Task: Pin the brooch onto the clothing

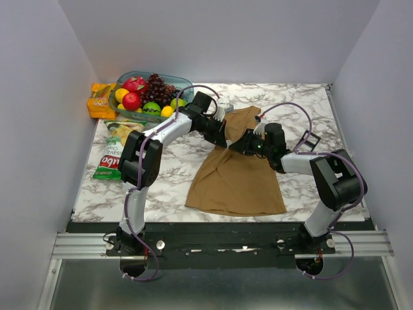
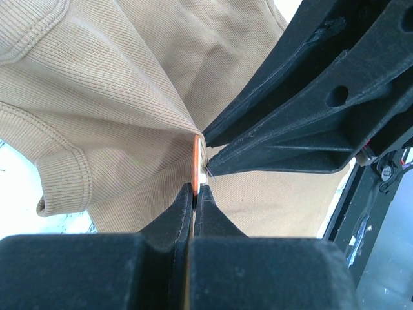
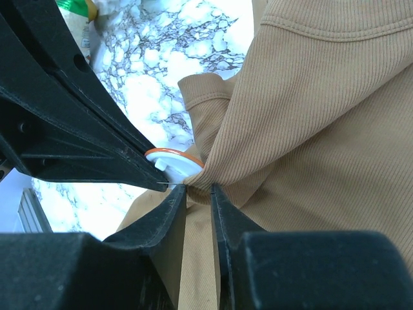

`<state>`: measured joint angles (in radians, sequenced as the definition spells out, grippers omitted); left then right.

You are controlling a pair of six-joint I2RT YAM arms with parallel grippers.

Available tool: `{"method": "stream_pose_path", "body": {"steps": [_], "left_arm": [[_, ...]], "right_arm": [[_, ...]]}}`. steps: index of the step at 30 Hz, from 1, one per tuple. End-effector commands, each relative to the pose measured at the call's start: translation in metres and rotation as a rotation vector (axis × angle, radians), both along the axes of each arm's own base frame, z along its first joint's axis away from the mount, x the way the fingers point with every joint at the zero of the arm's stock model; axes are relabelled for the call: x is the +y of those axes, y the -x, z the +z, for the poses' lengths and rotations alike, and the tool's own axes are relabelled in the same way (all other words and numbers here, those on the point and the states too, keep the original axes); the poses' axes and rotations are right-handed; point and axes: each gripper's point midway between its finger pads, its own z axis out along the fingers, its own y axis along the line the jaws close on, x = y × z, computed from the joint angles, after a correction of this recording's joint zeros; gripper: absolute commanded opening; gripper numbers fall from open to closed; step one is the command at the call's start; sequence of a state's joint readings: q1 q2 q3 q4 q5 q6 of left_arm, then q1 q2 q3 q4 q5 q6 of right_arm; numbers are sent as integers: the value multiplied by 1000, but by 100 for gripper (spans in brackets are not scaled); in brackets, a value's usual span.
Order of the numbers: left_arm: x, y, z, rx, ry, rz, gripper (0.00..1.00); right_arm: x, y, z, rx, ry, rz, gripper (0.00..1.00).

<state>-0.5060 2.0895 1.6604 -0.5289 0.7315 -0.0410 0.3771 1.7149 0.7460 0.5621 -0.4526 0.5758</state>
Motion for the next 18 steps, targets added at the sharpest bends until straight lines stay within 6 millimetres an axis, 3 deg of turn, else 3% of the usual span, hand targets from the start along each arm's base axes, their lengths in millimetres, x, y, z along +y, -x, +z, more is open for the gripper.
{"method": "stream_pose_path", "body": {"steps": [1,18], "left_arm": [[-11,13,9,28,50,-67,0],[-16,16,5,32,41,-70,0]], "right_arm": [[4,-12,12,-46,-29,6,29],[10,-7,15,-44,-72,44,27]]}}
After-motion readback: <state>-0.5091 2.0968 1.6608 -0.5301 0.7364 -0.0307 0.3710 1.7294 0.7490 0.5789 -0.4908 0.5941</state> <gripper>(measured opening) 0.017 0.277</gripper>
